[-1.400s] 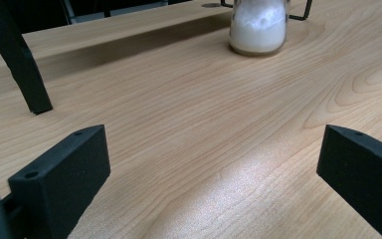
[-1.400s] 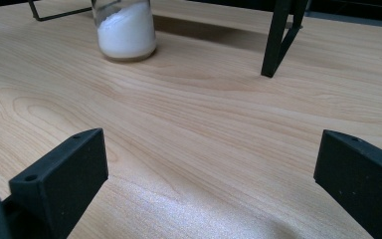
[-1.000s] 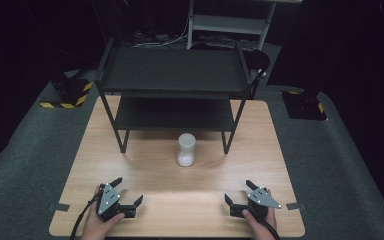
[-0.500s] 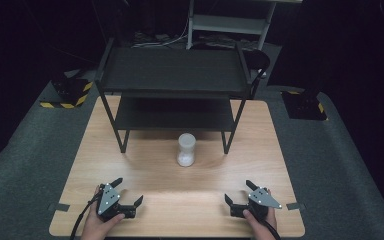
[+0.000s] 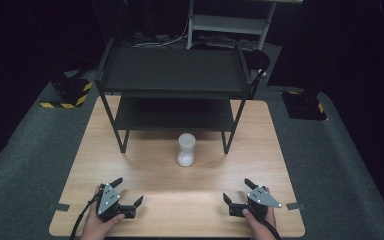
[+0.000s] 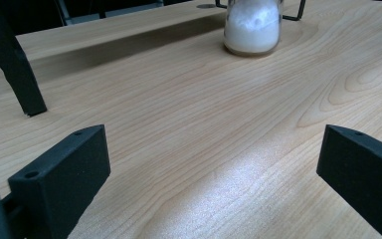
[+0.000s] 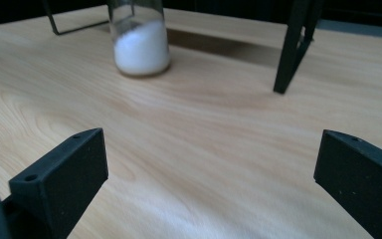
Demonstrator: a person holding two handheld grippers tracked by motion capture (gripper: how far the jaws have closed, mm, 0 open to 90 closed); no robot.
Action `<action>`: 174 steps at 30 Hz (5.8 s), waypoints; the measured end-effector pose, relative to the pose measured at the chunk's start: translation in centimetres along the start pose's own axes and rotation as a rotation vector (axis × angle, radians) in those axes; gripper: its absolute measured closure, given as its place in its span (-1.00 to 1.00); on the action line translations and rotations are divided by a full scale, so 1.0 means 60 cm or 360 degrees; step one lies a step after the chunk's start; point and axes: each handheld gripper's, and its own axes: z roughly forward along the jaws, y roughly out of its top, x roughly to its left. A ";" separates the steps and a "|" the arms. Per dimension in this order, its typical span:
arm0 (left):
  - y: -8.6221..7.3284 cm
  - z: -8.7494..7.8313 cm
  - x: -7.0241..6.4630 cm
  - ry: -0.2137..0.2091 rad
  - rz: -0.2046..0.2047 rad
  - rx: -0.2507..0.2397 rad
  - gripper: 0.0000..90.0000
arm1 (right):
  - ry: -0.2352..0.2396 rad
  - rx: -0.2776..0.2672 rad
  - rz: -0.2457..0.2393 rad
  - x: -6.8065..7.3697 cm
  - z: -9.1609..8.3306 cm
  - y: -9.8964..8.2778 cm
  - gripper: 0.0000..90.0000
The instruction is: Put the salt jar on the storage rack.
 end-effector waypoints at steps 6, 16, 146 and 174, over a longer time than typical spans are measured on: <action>0.000 0.000 0.001 -0.0006 0.0005 -0.0002 -0.99 | 0.0034 -0.0066 -0.0036 0.003 -0.002 0.040 -0.99; 0.000 0.000 0.003 -0.0013 0.0004 -0.0001 -0.99 | 0.0070 -0.0108 -0.0078 0.011 0.020 0.096 -0.99; -0.004 -0.004 0.009 -0.0062 0.0034 -0.0021 -0.99 | -0.0027 -0.0296 0.0046 0.051 0.190 0.383 -0.22; -0.004 -0.004 0.010 -0.0072 0.0035 -0.0019 -0.99 | -0.0170 -0.0351 0.0056 0.042 0.243 0.372 -0.23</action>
